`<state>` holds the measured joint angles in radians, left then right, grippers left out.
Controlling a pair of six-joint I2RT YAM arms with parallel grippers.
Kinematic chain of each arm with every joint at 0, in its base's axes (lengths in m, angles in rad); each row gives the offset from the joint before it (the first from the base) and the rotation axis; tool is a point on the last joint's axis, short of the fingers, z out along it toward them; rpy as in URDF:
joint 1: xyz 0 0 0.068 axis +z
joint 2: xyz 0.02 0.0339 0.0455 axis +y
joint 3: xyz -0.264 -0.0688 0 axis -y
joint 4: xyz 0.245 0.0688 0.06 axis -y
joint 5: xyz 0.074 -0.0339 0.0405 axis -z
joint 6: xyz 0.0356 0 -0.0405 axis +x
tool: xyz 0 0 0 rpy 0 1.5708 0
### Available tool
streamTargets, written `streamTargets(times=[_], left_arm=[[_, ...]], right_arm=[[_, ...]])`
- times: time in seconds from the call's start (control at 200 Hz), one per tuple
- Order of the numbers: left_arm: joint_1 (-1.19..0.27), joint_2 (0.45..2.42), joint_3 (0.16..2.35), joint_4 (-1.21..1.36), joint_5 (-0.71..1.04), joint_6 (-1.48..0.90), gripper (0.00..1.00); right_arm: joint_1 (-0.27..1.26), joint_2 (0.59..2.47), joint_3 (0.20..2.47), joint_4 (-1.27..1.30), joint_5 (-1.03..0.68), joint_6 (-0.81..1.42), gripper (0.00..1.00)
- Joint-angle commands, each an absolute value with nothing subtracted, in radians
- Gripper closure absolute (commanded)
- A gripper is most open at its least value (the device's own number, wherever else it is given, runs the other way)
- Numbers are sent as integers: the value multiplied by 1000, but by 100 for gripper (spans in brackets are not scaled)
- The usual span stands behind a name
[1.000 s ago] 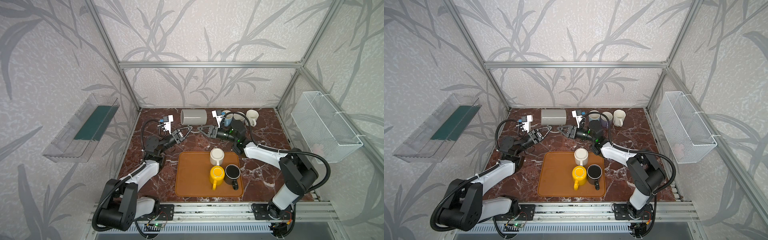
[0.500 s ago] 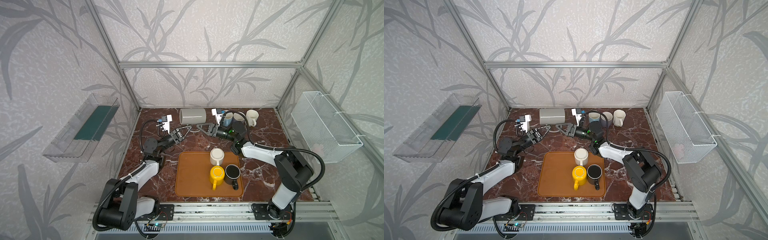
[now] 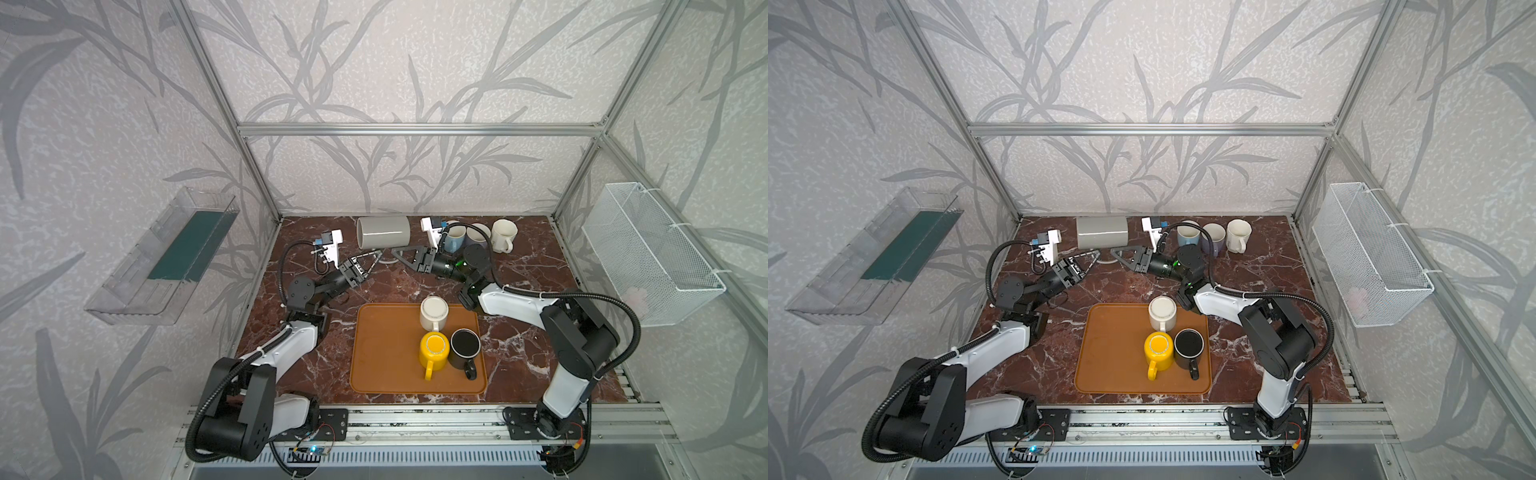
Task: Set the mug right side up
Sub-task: 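Grasp the grey mug's rim with the right gripper beside the left gripper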
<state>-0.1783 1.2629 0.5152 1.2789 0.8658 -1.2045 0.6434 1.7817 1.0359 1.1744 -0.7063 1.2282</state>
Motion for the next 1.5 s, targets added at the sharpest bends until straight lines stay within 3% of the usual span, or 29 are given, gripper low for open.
streamTargets(times=[0.0, 0.3, 0.485, 0.725, 1.185, 1.494], left_arm=[[-171, 1229, 522, 1410, 892, -1204, 100], [-166, 1235, 522, 1370, 888, -1205, 97], [-165, 1218, 520, 1320, 883, -1181, 76], [-165, 1178, 526, 1196, 879, -1121, 59], [-172, 1019, 600, 498, 750, -795, 56], [-188, 1058, 652, 297, 691, -690, 56]], right_arm=[[643, 1781, 1070, 1258, -692, 1239, 97], [644, 1782, 1066, 1262, -696, 1240, 100], [643, 1775, 1063, 1258, -704, 1229, 100], [643, 1774, 1062, 1241, -709, 1211, 100], [642, 1742, 1058, 1110, -711, 1116, 100], [639, 1713, 1055, 976, -692, 1030, 100]])
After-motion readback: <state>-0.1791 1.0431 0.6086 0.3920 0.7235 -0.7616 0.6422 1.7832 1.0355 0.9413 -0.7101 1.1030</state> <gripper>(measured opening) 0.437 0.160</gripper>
